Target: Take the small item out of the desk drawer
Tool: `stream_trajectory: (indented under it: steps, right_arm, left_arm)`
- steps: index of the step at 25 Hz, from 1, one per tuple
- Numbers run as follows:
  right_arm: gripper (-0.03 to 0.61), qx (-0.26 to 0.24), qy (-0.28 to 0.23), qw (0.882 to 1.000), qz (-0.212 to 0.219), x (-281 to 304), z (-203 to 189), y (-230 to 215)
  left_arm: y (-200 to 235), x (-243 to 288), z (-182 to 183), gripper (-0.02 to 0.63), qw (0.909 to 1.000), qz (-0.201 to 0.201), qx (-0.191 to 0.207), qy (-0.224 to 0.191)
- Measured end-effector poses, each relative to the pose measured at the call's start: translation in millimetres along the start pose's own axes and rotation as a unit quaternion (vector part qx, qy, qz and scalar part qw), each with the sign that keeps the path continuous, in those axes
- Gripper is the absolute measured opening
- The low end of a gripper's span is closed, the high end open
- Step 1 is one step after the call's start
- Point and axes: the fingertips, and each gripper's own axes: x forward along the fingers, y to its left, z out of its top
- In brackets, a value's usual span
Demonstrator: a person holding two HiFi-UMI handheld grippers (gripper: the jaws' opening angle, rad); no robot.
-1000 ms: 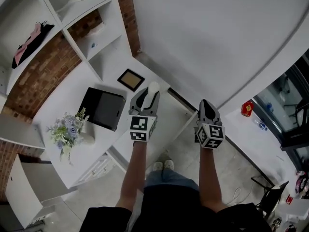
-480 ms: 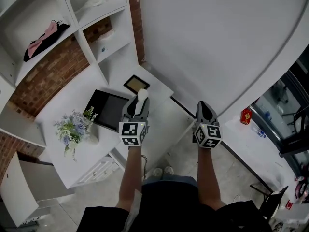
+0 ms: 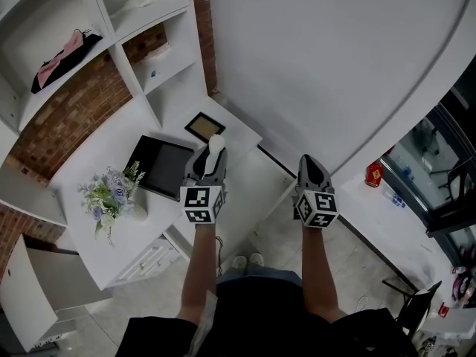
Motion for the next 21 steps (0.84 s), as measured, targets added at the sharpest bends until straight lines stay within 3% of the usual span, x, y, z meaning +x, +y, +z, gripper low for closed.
stream_trajectory:
  steps: [21]
  right_arm:
    - [-0.003,0.007,-0.004,1.000,0.009,-8.0,2.4,-2.4]
  left_arm:
    - [-9.7,-4.9,1.2,0.156,1.0000,-0.001,-0.002,0.000]
